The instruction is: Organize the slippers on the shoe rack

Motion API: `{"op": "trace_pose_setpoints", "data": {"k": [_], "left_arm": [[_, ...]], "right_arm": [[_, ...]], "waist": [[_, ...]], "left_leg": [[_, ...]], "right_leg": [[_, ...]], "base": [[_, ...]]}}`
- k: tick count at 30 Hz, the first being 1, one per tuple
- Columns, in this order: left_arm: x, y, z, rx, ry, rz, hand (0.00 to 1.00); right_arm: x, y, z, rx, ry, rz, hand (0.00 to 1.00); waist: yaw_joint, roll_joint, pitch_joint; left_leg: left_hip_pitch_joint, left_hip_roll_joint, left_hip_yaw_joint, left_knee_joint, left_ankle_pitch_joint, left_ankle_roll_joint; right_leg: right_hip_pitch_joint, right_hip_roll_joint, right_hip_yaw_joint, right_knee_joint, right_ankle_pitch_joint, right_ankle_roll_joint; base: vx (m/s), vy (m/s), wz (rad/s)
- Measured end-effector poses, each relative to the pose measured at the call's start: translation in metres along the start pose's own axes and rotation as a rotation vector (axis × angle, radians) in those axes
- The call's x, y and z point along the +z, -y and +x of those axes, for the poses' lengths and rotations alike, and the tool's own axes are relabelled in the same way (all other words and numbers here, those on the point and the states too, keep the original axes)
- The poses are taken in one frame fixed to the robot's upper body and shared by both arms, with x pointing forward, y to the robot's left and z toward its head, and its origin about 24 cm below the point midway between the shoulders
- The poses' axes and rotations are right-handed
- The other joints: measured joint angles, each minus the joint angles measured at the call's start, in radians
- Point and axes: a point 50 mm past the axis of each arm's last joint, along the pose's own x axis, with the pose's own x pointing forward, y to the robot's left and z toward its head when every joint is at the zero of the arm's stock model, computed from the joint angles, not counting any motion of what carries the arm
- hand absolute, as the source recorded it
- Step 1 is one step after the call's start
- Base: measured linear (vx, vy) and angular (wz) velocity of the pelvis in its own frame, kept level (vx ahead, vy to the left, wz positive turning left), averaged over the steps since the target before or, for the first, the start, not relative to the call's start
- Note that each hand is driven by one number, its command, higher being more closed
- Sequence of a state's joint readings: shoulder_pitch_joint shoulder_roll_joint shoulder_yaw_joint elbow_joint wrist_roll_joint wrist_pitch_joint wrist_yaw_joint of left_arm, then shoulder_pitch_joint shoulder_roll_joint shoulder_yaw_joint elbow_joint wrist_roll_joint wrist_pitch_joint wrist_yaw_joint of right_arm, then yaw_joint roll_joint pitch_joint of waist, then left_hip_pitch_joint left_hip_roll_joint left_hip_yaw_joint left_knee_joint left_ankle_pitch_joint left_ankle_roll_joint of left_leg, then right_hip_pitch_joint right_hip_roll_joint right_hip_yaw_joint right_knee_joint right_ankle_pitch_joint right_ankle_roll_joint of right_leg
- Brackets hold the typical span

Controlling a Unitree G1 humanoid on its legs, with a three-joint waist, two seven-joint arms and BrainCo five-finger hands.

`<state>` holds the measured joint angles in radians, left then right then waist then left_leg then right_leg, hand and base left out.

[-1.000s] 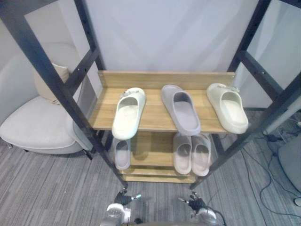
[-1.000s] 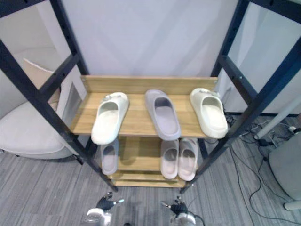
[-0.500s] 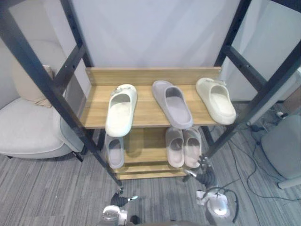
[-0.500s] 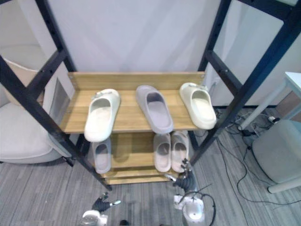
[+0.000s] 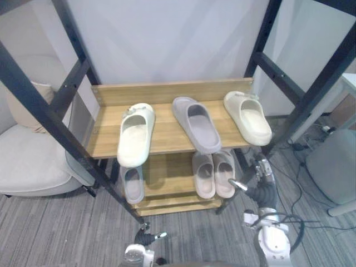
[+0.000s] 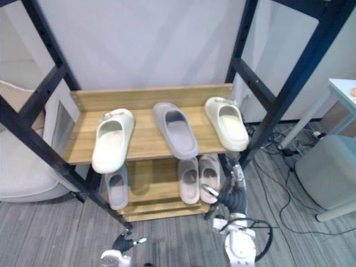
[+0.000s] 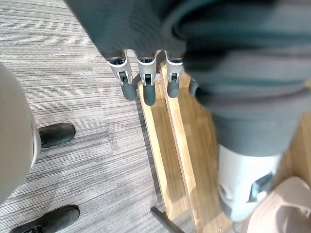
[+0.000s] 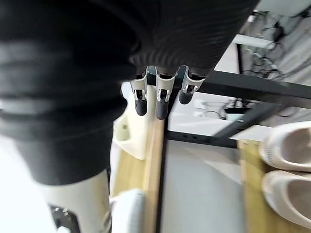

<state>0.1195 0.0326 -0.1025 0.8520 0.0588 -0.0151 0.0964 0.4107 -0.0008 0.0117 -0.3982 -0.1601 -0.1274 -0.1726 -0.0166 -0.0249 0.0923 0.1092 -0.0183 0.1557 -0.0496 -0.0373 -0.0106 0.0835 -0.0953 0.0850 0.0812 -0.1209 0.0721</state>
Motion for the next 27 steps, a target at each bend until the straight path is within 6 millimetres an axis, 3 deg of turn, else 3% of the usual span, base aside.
{"op": "trace_pose_setpoints", "data": {"k": [7,19,27], "left_arm": [[-0.001,0.001,-0.001,-0.007,0.002,0.02,0.0],[-0.003,0.0,-0.002,-0.022,0.001,0.021,0.0],[-0.002,-0.003,-0.002,-0.028,0.008,0.019,0.0]], "right_arm": [[0.02,0.005,0.009,-0.023,0.112,-0.035,0.0],[0.049,0.02,0.044,-0.085,0.292,-0.031,0.0],[0.05,0.025,0.074,-0.075,0.31,0.011,0.0]], "waist": [[-0.002,0.003,-0.008],[0.001,-0.003,-0.023],[0.007,-0.018,-0.031]], "left_leg": [[-0.002,-0.004,-0.009,0.0,0.004,0.006],[-0.026,-0.011,-0.037,-0.013,0.02,0.013],[-0.044,-0.013,-0.071,-0.022,0.029,0.011]], "right_leg": [[0.001,-0.003,-0.008,0.002,0.0,0.0],[-0.014,-0.009,-0.03,-0.002,0.0,0.001],[-0.013,-0.009,-0.061,-0.015,0.0,0.0]], "base": [[-0.04,-0.028,0.04],[-0.01,-0.028,0.07],[0.0,-0.034,0.13]]}}
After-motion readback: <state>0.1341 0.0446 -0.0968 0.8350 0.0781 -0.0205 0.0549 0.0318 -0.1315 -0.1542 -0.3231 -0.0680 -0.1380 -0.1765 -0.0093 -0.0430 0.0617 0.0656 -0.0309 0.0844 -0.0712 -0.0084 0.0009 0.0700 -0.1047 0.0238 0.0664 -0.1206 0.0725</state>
